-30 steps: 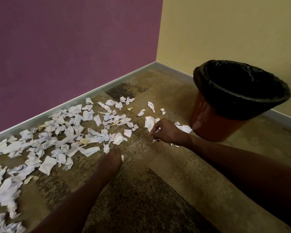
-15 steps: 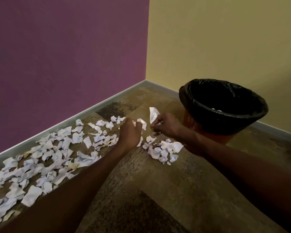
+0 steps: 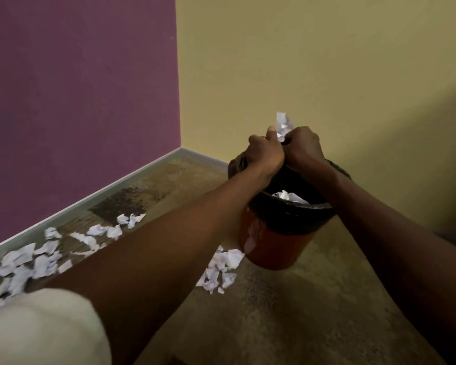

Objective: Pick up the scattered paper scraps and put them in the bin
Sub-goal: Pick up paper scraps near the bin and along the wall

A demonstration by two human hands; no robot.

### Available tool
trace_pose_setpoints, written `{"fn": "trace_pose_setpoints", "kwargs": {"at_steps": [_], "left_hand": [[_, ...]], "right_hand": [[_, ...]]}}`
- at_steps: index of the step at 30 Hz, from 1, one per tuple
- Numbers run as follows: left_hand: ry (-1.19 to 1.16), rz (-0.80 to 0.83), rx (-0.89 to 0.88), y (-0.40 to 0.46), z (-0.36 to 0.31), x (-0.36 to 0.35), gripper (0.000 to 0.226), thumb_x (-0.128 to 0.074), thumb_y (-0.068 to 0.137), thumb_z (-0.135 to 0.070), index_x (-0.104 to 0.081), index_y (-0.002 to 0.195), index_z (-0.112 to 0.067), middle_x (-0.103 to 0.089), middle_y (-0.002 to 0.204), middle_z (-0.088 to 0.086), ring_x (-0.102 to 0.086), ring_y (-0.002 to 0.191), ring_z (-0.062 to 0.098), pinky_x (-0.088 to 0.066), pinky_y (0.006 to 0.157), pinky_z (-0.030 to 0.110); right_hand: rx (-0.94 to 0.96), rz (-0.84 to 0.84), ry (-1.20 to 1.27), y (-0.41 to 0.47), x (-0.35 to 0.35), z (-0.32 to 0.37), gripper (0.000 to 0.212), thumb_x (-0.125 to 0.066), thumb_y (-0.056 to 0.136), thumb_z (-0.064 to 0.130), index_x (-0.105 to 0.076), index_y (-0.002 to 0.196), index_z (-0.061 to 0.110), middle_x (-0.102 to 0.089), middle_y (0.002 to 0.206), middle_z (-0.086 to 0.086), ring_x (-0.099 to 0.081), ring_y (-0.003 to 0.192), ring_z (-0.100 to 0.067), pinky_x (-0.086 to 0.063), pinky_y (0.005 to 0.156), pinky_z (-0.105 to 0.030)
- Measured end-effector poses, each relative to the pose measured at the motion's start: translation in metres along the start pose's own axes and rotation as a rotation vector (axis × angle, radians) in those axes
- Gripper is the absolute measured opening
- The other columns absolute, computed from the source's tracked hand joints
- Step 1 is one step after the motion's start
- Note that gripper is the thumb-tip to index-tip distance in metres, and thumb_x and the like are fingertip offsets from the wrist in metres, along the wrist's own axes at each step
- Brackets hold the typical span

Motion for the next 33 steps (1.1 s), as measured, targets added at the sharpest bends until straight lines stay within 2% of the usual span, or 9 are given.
{"fn": "trace_pose_setpoints", "kwargs": {"at_steps": [4,7,10,13,16,19,25,30,33], "left_hand": [[-0.192,0.379,0.177,0.014,0.011,-0.039,0.086,-0.025,0.082,-0.083,-0.055,0.129,-0.017,-0.05,0.142,0.016,-0.058,0.115,0.029,-0.046,0.089,0.042],[-0.31,0.489,0.169,0.025,0.021,-0.043,0.098,-0.025,0.077,-0.087,-0.02,0.153,-0.025,-0.021,0.159,0.009,-0.031,0.142,0.032,-0.027,0.112,0.052],[-0.506,0.369,0.098,0.037,0.028,-0.022,0.094,-0.031,0.087,-0.076,-0.017,0.154,-0.012,-0.027,0.156,0.017,-0.034,0.14,0.033,-0.031,0.114,0.048],[-0.603,0.194,0.067,0.047,0.046,0.015,0.078,-0.036,0.094,-0.065,-0.046,0.138,-0.001,-0.066,0.119,0.017,-0.064,0.103,0.027,-0.052,0.081,0.034],[-0.589,0.135,0.089,0.048,0.069,0.046,0.066,-0.039,0.095,-0.061,-0.059,0.119,-0.003,-0.071,0.088,0.009,-0.061,0.073,0.02,-0.047,0.062,0.03],[-0.604,0.162,0.122,0.04,0.081,0.065,0.063,-0.038,0.095,-0.061,-0.059,0.114,-0.005,-0.069,0.086,0.008,-0.061,0.067,0.017,-0.046,0.055,0.026],[-0.579,0.1,0.18,0.03,0.114,0.095,0.065,-0.037,0.097,-0.058,-0.057,0.117,-0.001,-0.068,0.094,0.012,-0.063,0.074,0.02,-0.052,0.058,0.027],[-0.46,-0.005,0.258,0.031,0.173,0.122,0.037,-0.042,0.102,-0.037,-0.059,0.104,-0.004,-0.066,0.082,0.009,-0.059,0.065,0.016,-0.051,0.053,0.023],[-0.133,-0.01,0.247,0.036,0.215,0.139,0.018,-0.051,0.097,-0.024,-0.06,0.09,-0.01,-0.062,0.084,0.009,-0.058,0.066,0.019,-0.051,0.06,0.027]], "right_hand": [[-0.167,0.275,-0.057,0.013,-0.019,-0.048,0.023,-0.05,0.089,0.008,-0.063,0.104,-0.004,-0.063,0.098,-0.016,-0.061,0.09,-0.028,-0.046,0.072,-0.032],[-0.221,0.263,0.017,0.011,-0.021,-0.065,0.018,-0.045,0.091,0.005,-0.061,0.098,-0.001,-0.055,0.094,-0.014,-0.053,0.083,-0.024,-0.045,0.066,-0.032],[-0.204,0.062,-0.064,0.016,-0.017,-0.066,0.026,-0.051,0.085,0.009,-0.067,0.1,-0.006,-0.063,0.089,-0.018,-0.061,0.081,-0.027,-0.039,0.064,-0.029],[-0.174,-0.016,-0.096,0.013,-0.022,-0.053,0.022,-0.054,0.084,0.012,-0.065,0.095,-0.004,-0.062,0.09,-0.017,-0.061,0.084,-0.03,-0.038,0.064,-0.029],[-0.159,0.132,-0.109,0.011,-0.038,-0.045,0.01,-0.056,0.085,0.012,-0.058,0.089,0.003,-0.056,0.088,-0.013,-0.053,0.072,-0.027,-0.037,0.053,-0.028],[-0.098,0.304,-0.281,0.006,-0.053,-0.04,0.013,-0.056,0.086,0.011,-0.064,0.086,0.001,-0.06,0.084,-0.016,-0.055,0.073,-0.027,-0.039,0.056,-0.029],[0.228,-0.001,-0.235,-0.003,-0.059,0.007,0.025,-0.051,0.082,0.013,-0.049,0.06,0.0,-0.045,0.053,-0.015,-0.053,0.058,-0.033,-0.031,0.053,-0.03],[0.574,0.048,-0.064,-0.04,-0.095,0.063,0.025,-0.052,0.087,0.014,-0.074,0.087,0.002,-0.072,0.088,-0.014,-0.065,0.077,-0.026,-0.043,0.069,-0.025],[0.577,0.36,-0.086,-0.053,-0.15,0.065,0.024,-0.063,0.087,0.023,-0.072,0.105,0.01,-0.072,0.102,-0.005,-0.066,0.088,-0.018,-0.046,0.077,-0.023]]}}
Point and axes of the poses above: each hand's wrist, its own y-axis towards the middle knuckle, its own x-axis out of the back of the hand, z = x × y, the point moved 6 cm from there along y, towards the middle knuckle
